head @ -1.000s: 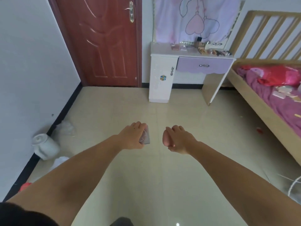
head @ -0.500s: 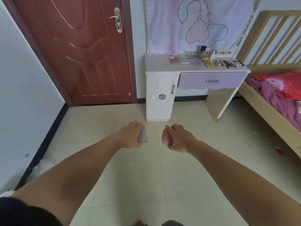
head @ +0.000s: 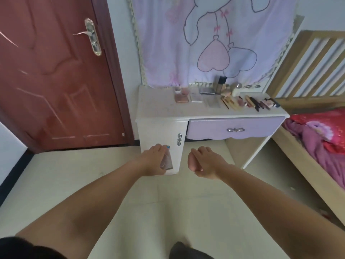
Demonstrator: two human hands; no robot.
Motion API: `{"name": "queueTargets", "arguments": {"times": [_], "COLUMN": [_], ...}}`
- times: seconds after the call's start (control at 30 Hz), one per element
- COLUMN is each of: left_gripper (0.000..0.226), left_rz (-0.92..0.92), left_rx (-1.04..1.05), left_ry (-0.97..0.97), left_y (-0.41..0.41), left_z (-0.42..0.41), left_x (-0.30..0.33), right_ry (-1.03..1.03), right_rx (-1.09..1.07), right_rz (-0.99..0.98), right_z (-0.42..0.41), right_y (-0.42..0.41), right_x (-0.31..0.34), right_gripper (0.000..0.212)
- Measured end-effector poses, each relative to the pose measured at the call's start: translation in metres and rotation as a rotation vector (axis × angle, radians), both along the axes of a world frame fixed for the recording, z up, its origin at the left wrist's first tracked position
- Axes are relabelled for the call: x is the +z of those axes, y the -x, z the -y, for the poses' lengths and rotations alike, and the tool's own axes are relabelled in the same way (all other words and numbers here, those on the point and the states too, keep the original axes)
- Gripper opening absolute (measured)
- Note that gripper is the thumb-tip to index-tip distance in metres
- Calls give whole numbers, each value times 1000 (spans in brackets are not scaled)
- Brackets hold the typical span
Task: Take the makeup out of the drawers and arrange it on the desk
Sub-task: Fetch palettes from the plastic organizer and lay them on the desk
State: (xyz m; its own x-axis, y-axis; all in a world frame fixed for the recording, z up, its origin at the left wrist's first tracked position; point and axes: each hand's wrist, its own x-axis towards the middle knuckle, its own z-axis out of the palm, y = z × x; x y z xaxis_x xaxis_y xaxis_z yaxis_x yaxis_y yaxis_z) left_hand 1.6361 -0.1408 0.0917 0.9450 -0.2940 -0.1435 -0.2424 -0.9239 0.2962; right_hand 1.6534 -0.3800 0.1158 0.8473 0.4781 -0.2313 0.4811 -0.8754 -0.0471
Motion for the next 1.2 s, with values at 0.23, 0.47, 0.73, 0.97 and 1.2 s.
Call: {"name": "queueTargets", "arguments": {"times": [0.23, 0.47, 0.73, 0.97, 1.2], "left_gripper": [58, 41, 40, 81, 81], "left_rz": [-6, -102, -113, -155, -109], "left_rx": [0, -72, -245, -217, -283], "left_ry": [-61, -33, -115, -157, -117], "left_y": [-159, -331, -443, -467, -481], "left_z": [16, 27, 44, 46, 52], "left_x": [-3, -28, -61, -84, -54], "right_ry": [46, 20, 44, 69, 14], "right_rx": [9, -62, -98, -60, -132], "right_rz": [-47, -81, -210, -295, -276], "right_z": [13, 7, 2, 2, 10], "right_y": [-170, -331, -443, -475, -480], "right_x": [0, -26, -61, -78, -56], "right_gripper": [81, 83, 82, 83, 78]}}
